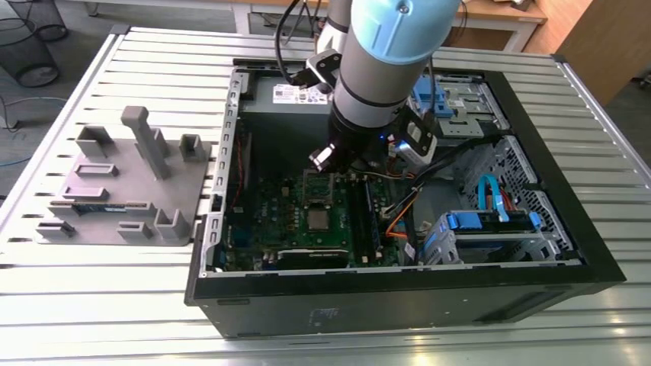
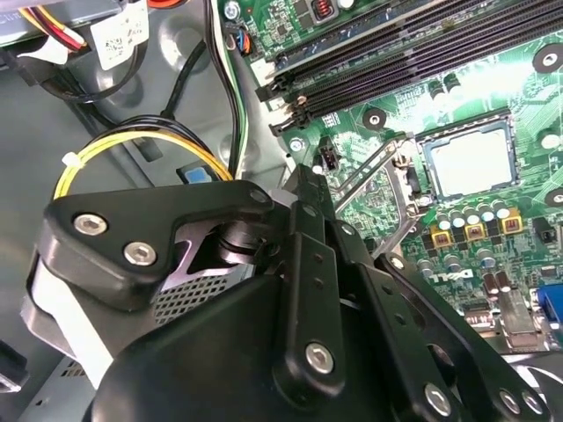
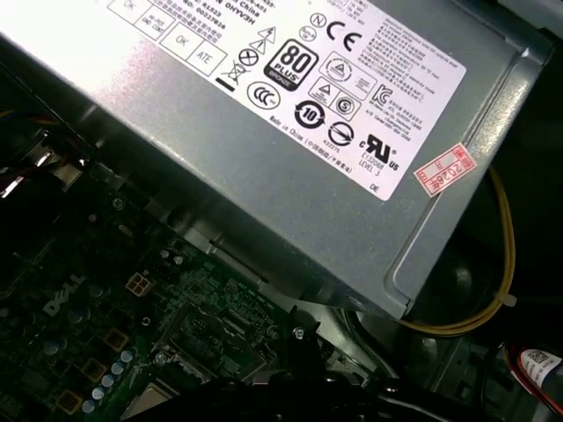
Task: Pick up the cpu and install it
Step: 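Close the cpu cover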
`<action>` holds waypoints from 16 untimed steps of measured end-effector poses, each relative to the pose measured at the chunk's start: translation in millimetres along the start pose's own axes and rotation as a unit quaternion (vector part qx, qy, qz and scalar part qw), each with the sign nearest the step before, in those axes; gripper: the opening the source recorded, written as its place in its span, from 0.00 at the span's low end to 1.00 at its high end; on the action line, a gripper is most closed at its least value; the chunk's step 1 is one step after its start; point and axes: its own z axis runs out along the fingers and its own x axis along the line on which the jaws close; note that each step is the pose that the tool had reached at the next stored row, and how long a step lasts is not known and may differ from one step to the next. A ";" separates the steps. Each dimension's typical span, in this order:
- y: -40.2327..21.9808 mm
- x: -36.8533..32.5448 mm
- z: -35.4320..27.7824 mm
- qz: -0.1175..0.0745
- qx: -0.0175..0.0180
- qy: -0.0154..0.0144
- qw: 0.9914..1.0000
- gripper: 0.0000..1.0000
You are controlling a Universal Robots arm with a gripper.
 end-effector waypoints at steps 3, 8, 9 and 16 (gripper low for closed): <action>0.0 0.0 -0.1 0.000 0.000 0.000 1.000 0.11; 0.6 0.5 -0.8 -0.003 0.000 0.001 1.000 0.11; 0.8 0.7 -1.3 -0.006 0.000 0.002 1.000 0.11; 1.6 1.2 -2.4 -0.030 -0.003 0.007 1.000 0.11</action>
